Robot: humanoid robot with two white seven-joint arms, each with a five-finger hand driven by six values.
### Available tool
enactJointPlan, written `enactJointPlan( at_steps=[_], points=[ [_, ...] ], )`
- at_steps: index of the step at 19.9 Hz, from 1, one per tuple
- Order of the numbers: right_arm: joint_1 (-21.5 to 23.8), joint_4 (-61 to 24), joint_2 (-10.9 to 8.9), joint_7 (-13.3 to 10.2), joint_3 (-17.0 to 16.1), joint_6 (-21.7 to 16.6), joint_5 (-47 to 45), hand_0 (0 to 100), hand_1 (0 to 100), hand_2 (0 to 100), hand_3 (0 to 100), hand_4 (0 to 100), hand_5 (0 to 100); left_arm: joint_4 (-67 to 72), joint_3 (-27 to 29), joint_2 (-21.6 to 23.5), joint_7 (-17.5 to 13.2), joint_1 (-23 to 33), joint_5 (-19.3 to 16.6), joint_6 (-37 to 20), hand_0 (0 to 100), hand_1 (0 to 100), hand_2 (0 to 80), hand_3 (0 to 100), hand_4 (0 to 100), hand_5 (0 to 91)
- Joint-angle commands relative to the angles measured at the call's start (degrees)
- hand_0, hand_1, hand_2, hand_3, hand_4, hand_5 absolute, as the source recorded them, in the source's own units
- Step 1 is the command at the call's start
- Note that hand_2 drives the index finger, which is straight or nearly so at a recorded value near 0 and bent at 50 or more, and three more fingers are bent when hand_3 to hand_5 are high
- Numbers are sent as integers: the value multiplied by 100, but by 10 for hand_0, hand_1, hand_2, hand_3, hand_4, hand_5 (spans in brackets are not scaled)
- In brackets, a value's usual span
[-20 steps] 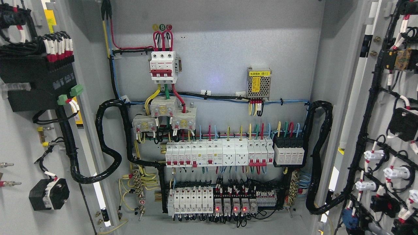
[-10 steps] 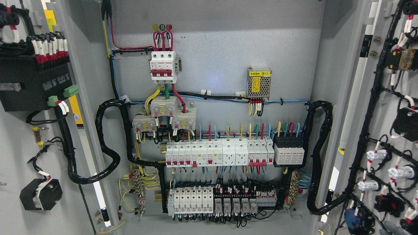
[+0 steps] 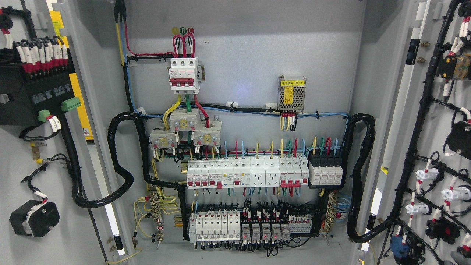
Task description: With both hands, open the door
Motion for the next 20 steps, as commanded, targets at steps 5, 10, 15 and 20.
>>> enactJointPlan(
  at_steps=[5, 10, 15, 20],
  points=[
    [9, 283, 165, -3, -562, 3, -245, 214, 65, 0, 0, 0, 0, 1272, 673, 568, -434, -405, 217, 376, 0, 0, 168, 315, 230, 0],
    [-9, 318, 156, -3, -598, 3, -245, 214, 64, 0, 0, 0, 0, 1781, 683, 963, -452, -731, 313, 465, 0, 0, 182, 335, 240, 0],
    [-27, 415, 147, 6, -694, 3, -245, 214, 65, 0, 0, 0, 0, 2037, 691, 1113, -452, -951, 349, 702, 0, 0, 183, 340, 243, 0],
    [-44, 468, 147, 6, -773, -6, -245, 214, 65, 0, 0, 0, 0, 2300, 656, 1219, -469, -1109, 340, 720, 0, 0, 186, 347, 244, 0]
  ],
)
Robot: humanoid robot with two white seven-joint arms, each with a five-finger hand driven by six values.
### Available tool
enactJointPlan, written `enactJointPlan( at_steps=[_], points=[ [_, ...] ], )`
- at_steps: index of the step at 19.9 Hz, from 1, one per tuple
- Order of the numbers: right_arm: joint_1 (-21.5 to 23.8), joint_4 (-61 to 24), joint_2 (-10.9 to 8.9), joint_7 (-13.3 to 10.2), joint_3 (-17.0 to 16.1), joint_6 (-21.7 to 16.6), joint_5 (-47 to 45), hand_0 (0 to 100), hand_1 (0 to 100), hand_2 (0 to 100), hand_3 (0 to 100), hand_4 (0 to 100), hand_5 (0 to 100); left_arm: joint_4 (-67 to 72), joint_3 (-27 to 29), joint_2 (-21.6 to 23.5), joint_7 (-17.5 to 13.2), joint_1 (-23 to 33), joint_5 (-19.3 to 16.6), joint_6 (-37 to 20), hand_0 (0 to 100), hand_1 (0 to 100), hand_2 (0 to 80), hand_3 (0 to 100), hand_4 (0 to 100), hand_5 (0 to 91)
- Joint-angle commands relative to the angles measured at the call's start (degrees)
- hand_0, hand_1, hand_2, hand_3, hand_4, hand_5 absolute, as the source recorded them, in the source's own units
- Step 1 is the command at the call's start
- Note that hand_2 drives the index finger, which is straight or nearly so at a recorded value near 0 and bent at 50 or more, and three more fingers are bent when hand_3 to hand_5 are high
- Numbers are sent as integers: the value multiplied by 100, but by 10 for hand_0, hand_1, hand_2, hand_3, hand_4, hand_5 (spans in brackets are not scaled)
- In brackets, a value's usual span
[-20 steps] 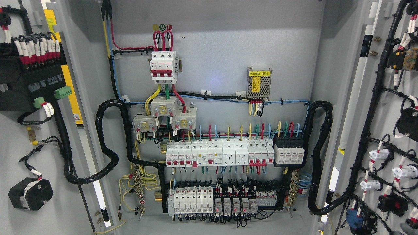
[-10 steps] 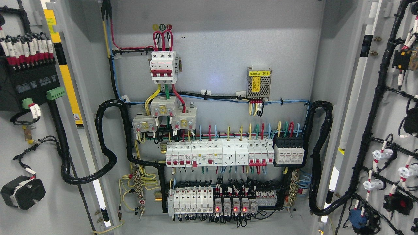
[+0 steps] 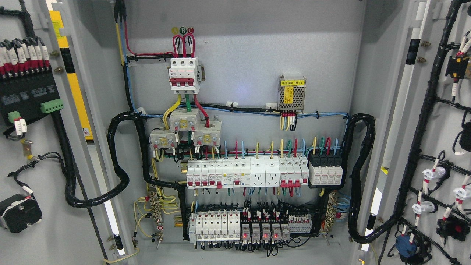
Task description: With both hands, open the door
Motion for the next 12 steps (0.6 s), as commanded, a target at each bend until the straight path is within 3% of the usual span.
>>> enactJointPlan(
  at_steps=[1, 12],
  points=[
    [-22, 147, 21, 13, -242, -6, -6, 214, 65, 0, 0, 0, 0, 788, 103, 438, -8, -254, 16, 24, 0, 0, 187, 349, 246, 0],
    [-31, 138, 21, 22, -242, -59, -6, 214, 65, 0, 0, 0, 0, 1219, 103, 676, -131, -439, 16, 24, 0, 0, 191, 353, 248, 0]
  ],
)
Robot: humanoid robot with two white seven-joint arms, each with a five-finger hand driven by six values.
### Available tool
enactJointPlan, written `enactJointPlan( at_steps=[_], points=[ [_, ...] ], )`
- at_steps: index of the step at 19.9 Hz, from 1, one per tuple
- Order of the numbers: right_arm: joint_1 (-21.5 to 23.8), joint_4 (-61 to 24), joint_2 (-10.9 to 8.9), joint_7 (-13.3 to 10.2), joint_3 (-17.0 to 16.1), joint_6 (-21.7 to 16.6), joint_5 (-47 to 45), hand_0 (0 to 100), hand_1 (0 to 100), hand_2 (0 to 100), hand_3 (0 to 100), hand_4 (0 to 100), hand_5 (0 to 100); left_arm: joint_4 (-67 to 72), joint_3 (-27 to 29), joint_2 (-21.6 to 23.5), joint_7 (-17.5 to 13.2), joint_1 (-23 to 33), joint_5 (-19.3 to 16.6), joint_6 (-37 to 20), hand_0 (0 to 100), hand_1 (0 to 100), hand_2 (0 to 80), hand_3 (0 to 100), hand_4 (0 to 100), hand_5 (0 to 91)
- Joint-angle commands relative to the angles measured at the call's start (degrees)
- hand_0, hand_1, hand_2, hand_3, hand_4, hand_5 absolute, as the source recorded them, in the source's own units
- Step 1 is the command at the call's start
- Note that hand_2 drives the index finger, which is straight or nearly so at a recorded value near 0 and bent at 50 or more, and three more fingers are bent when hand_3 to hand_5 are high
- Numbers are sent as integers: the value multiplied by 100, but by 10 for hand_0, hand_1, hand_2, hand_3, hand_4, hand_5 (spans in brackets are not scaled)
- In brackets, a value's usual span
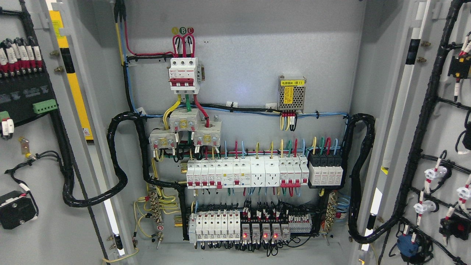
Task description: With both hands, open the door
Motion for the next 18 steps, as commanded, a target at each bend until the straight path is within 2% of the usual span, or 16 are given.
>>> enactJointPlan(
  at_steps=[1, 18],
  points=[
    [-4, 36, 8, 5, -78, -7, -1, 214, 65, 0, 0, 0, 0, 562, 35, 289, -7, -129, 2, 4, 0, 0, 191, 353, 249, 0],
    [5, -43, -28, 5, 10, -25, 8, 214, 65, 0, 0, 0, 0, 396, 44, 350, -78, -77, 10, -14, 0, 0, 194, 351, 252, 0]
  ],
)
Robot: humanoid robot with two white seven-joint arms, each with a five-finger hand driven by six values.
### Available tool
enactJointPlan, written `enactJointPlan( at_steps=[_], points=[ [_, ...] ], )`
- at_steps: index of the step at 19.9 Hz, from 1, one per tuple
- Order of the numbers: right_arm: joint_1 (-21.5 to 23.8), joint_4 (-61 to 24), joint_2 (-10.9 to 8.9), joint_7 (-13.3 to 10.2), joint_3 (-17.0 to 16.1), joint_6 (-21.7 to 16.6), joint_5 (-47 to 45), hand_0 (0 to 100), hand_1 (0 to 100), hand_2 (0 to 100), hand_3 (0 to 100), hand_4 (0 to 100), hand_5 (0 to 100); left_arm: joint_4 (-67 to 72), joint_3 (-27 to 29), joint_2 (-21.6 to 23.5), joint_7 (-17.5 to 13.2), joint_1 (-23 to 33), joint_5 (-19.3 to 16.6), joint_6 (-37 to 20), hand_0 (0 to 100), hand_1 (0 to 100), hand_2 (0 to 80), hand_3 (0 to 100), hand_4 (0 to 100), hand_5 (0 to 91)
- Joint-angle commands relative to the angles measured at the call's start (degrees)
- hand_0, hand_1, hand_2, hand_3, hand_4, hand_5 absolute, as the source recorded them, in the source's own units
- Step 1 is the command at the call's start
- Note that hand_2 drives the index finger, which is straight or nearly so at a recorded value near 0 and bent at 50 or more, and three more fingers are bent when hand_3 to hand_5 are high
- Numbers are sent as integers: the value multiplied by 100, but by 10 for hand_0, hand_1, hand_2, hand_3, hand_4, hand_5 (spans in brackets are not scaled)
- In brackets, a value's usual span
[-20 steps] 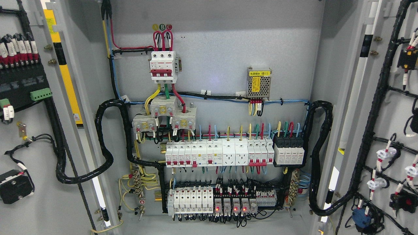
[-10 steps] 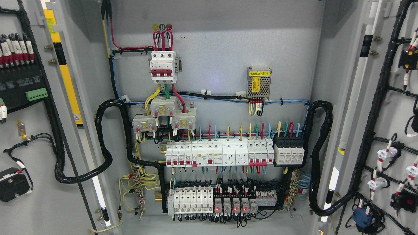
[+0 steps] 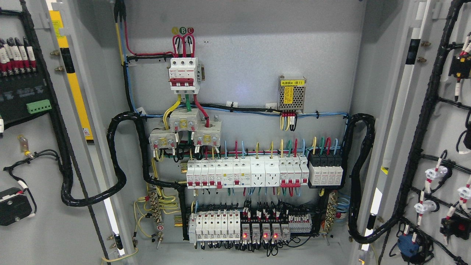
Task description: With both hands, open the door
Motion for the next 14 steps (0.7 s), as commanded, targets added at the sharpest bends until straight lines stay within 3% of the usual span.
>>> enactJointPlan(
  at_steps=[1, 7, 14],
  points=[
    [1, -39, -12, 3, 37, -5, 8, 214, 66, 0, 0, 0, 0, -138, 10, 66, -6, 74, 7, -14, 0, 0, 194, 352, 252, 0],
    [10, -206, -21, 3, 90, -57, 8, 214, 65, 0, 0, 0, 0, -771, -17, -74, -6, 338, 16, -14, 0, 0, 194, 355, 253, 0],
    [45, -355, -82, 29, 739, -145, 34, 214, 66, 0, 0, 0, 0, -1360, -17, -338, -59, 583, 25, -14, 0, 0, 194, 358, 253, 0]
  ],
)
